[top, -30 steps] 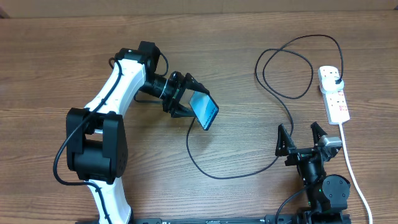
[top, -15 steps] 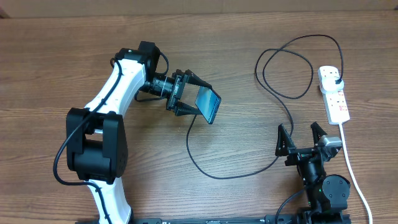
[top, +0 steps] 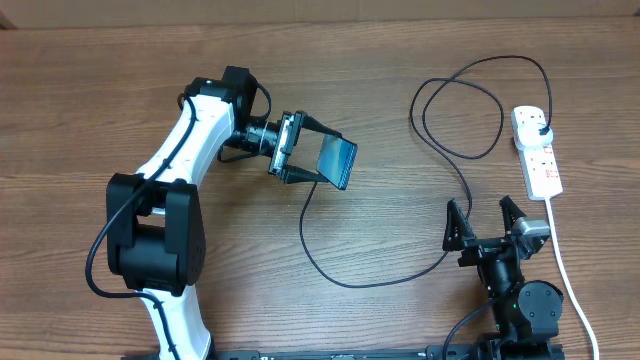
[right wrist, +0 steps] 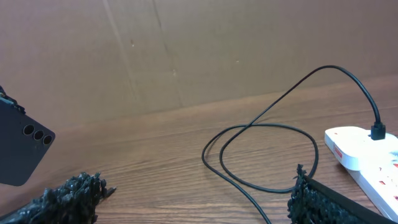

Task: Plug charger to phone and switch on socket
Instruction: 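Raise and tilt the phone upright toward the table center, then move the right gripper toward the phone held by the left gripper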

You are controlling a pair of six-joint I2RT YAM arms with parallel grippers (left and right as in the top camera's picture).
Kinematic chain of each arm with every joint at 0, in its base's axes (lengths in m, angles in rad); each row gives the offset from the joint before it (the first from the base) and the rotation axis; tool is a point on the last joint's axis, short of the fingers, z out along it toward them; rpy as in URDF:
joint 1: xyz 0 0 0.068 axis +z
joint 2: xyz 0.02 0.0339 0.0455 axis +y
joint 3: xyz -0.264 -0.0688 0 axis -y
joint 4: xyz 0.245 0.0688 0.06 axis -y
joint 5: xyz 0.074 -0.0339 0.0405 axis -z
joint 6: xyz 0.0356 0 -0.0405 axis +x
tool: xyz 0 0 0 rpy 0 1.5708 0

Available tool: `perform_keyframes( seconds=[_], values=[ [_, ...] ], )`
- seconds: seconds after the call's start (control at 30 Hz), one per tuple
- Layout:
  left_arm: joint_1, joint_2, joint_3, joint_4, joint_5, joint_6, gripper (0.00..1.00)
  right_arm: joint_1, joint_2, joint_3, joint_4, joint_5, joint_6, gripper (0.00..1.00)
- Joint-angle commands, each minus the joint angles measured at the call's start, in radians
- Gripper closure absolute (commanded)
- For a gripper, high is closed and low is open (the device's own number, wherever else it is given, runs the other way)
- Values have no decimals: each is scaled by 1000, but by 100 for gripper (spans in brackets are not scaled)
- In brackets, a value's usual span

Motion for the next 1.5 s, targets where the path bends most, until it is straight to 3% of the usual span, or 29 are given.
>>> perform_keyframes(
  seconds=[0.0, 0.17, 0.33, 0.8, 1.03, 1.37, 1.47],
  values=[
    [-4, -3, 26, -3, 97, -34, 55, 4, -11, -11, 19, -3, 2, 0],
    [2, -3, 26, -3, 97, -34, 55, 4, -11, -8, 79, -97, 203, 0],
    [7, -3, 26, -3, 97, -34, 57, 4, -11, 36, 36, -172, 377, 0],
    [8, -3, 26, -3, 97, -34, 57, 3, 105, 264, -214, -166, 374, 0],
    [8, -3, 26, -3, 97, -33, 57, 3, 397, 506, -391, -167, 346, 0],
    [8, -3, 26, -3, 84, -33, 57, 3, 821, 1008, -890, -166, 276, 0],
    [8, -3, 26, -3, 63, -33, 57, 3, 885, 1048, -912, -160, 266, 0]
  ],
)
